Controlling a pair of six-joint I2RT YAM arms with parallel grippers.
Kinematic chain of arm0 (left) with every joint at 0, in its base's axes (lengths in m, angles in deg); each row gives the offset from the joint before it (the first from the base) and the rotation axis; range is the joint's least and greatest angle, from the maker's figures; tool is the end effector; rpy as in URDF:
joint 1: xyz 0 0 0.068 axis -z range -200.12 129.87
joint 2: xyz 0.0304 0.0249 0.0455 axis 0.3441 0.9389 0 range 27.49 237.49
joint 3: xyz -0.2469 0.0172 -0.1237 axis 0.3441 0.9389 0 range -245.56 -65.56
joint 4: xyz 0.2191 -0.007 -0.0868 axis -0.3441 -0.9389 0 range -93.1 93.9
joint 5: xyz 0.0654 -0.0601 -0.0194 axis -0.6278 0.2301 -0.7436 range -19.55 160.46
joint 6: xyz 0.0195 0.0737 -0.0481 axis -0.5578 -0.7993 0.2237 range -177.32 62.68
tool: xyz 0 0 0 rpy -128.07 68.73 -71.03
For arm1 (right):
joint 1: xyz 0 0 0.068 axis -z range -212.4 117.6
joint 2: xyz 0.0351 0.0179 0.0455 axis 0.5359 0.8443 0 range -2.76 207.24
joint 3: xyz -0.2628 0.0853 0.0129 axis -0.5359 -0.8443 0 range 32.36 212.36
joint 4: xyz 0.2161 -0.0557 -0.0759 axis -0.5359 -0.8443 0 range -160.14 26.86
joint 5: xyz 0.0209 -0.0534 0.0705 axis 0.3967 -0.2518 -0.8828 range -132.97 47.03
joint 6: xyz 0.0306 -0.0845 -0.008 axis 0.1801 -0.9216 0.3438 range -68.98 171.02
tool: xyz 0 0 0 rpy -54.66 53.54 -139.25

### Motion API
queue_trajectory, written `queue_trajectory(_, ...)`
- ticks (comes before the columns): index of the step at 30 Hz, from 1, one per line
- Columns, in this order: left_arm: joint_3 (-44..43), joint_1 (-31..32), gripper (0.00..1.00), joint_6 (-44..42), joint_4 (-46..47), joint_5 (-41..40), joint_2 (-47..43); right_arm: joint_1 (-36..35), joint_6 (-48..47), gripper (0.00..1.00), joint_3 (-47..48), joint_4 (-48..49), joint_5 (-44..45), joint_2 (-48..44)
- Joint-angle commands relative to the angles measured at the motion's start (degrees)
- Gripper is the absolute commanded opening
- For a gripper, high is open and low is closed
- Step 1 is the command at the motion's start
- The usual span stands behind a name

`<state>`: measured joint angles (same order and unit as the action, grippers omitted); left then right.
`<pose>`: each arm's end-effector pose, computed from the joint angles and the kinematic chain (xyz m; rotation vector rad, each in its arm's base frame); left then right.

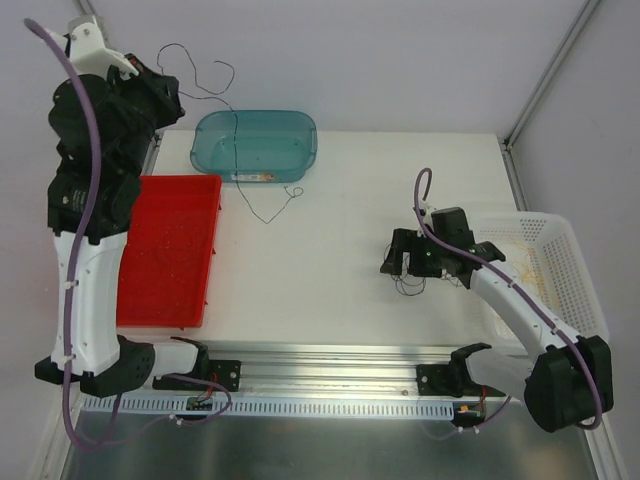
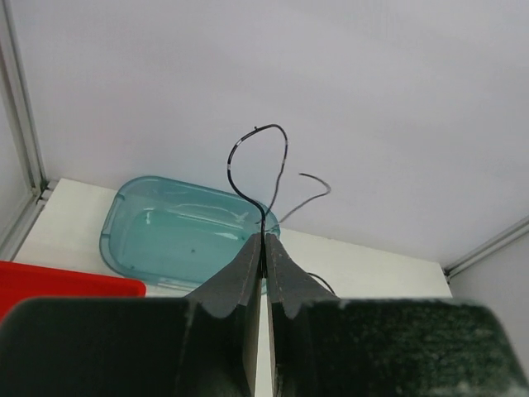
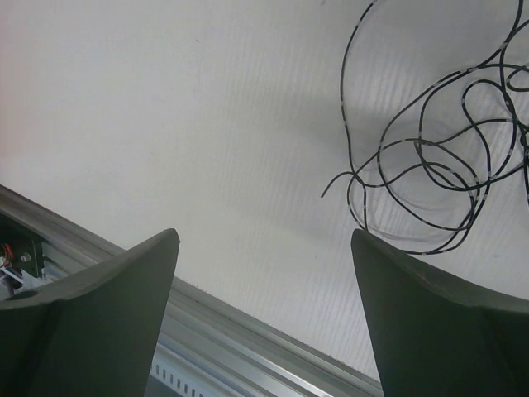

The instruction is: Untangle the cables

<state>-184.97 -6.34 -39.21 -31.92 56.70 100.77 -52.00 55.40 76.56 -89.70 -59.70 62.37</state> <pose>0.1988 -0.0291 0.5957 -0.2529 1.3794 -0.2959 0.2126 0.1004 0.2236 -0.4577 2.3807 0.5437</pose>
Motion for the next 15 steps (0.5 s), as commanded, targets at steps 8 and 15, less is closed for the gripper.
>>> queue_trajectory(8,1.47,-0.42,0.04,1.31,18.05,0.05,9.51,-1.32,-1.04,0.99,-1.75,1.34,-3.48,-6.15)
queue_trajectory(15,-5.63,-0.86,0.04,-0.09,21.48,-1.97,17.41,-1.59,-2.45,0.99,-2.72,-0.24,-3.92,-6.32)
